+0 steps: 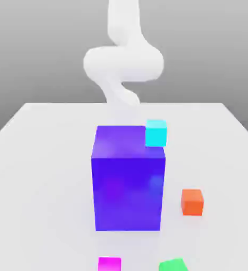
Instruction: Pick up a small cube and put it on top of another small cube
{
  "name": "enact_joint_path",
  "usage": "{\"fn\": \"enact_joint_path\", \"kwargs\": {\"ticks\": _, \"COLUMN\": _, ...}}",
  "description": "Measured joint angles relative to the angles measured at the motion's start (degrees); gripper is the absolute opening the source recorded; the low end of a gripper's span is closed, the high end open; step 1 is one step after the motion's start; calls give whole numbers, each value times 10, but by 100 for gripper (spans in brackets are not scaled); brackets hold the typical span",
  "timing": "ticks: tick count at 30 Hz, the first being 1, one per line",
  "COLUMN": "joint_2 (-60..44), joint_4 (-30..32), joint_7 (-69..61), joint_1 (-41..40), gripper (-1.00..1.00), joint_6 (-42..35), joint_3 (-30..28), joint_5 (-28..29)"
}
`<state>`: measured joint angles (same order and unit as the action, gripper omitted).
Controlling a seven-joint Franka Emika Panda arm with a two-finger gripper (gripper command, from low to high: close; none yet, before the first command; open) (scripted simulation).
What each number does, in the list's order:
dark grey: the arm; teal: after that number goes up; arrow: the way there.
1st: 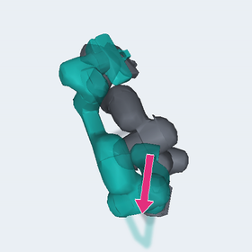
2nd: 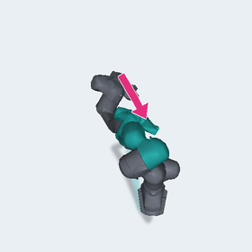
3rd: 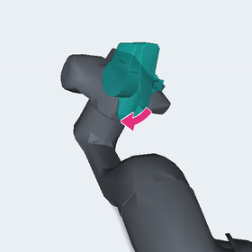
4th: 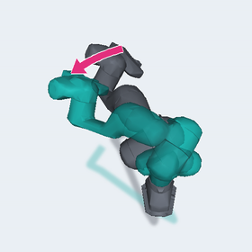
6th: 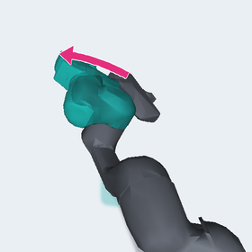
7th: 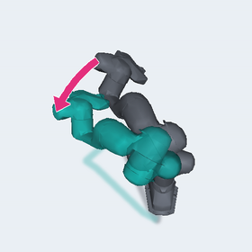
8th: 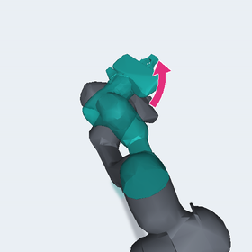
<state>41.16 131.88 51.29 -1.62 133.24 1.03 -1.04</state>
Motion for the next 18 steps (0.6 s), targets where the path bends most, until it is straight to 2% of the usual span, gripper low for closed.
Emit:
{"fn": "enact_joint_path", "kwargs": {"ticks": 11, "joint_2": -206, "joint_4": 5, "joint_7": 260, "joint_1": -73, "gripper": 0, "joint_6": 67, "joint_3": 60, "joint_5": -24}}
{"fn": "enact_joint_path", "kwargs": {"ticks": 18, "joint_2": -337, "joint_4": 9, "joint_7": 448, "joint_1": -100, "gripper": 0, "joint_6": 110, "joint_3": 85, "joint_5": -2}}
